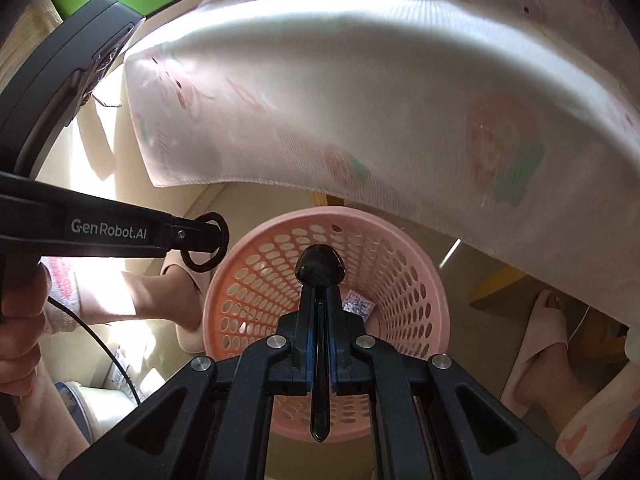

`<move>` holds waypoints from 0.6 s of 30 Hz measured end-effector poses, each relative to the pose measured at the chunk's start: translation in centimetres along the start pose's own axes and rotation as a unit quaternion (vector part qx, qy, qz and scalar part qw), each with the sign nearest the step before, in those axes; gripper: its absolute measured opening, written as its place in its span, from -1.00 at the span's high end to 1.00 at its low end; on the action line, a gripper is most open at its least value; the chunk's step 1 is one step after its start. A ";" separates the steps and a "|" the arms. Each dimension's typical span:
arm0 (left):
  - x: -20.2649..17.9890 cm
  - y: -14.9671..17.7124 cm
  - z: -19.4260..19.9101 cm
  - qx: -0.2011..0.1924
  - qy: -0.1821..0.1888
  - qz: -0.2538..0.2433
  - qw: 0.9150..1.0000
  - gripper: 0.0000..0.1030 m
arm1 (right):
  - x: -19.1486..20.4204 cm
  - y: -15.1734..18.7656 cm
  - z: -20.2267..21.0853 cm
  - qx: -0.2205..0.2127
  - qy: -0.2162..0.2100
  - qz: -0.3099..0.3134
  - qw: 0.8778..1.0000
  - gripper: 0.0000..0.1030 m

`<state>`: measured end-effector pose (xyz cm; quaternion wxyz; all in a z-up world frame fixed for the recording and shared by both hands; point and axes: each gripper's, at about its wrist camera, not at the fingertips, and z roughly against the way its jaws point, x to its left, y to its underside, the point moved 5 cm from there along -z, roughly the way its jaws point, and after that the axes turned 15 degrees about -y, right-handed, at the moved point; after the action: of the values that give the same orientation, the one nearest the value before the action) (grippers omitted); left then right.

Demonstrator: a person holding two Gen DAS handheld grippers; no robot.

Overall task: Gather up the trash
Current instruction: 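Carry the scissors and spoon down over the pink wastebasket with both tools, then open both tools to drop scissors and spoon into the wastebasket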

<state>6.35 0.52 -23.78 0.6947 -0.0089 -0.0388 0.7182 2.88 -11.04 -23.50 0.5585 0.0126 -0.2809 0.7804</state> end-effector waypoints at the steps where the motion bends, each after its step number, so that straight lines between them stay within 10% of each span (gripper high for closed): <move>1: -0.1 0.1 -0.6 0.004 -0.007 -0.006 1.000 0.91 | -0.3 0.3 -0.6 0.003 0.004 -0.001 1.000 0.88; 12: -0.3 1.4 -2.5 0.020 -0.019 -0.017 0.999 0.75 | -2.1 2.1 -3.7 0.029 0.022 0.000 0.999 0.80; 14: -0.3 1.2 -2.0 0.004 -0.042 -0.022 0.999 0.11 | -2.8 2.2 -3.7 0.033 0.033 -0.013 0.999 0.34; 18: 0.3 0.5 0.5 -0.037 -0.065 -0.010 0.997 -0.13 | -3.1 1.6 -1.9 0.007 0.053 -0.012 0.998 0.09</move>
<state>5.77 0.79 -23.33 0.6972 0.0124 -0.1109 0.7081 3.24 -13.22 -26.85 0.5821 -0.0220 -0.2453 0.7749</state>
